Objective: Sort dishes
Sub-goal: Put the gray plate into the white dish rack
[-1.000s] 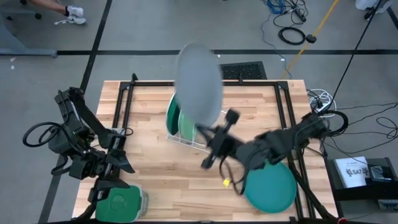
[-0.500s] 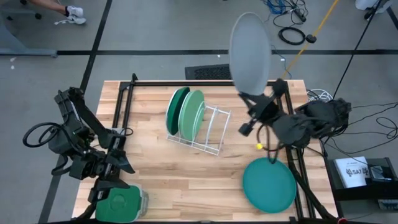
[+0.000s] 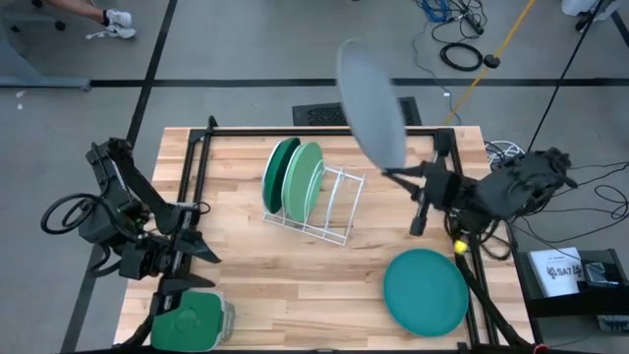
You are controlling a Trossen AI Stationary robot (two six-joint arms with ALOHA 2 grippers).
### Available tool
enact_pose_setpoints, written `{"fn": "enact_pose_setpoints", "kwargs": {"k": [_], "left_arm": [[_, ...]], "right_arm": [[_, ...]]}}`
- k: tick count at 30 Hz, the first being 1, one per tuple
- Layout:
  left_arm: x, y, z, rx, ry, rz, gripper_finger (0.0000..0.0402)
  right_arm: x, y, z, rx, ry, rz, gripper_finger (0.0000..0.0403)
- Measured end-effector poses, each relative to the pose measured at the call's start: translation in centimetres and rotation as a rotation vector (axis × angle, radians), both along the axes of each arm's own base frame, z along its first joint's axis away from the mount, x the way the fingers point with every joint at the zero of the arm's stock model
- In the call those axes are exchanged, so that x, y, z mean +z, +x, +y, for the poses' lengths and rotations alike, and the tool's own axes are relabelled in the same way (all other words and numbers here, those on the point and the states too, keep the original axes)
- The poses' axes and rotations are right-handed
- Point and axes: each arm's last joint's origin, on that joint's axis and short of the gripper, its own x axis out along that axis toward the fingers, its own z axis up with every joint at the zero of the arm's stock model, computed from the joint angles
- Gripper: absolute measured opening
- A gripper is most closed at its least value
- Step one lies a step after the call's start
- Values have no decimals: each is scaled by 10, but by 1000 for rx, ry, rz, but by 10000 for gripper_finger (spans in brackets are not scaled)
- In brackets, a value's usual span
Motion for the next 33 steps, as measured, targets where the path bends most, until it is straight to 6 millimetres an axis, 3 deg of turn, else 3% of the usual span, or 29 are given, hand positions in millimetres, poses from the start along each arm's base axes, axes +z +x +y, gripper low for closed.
{"fn": "enact_pose_setpoints", "kwargs": {"k": [7, 15, 19, 25, 28, 33], "left_arm": [[2, 5, 5, 39, -22, -13, 180], [3, 8, 8, 58, -28, -17, 180], [2, 9, 9, 70, -28, -14, 180], [1, 12, 11, 120, -28, 0, 180], [1, 16, 13, 151, -29, 3, 180], [-4, 30, 15, 204, -11, 18, 180]], "right_arm": [[-18, -14, -20, 259, -71, -247, 0], [-76, -63, -57, 255, -27, -510, 0], [-112, -77, -63, 239, 78, -700, 0], [-181, -51, -56, 181, 255, -749, 0], [-195, -38, -50, 182, 315, -844, 0], [-216, -9, -35, 105, 360, -783, 0]]}}
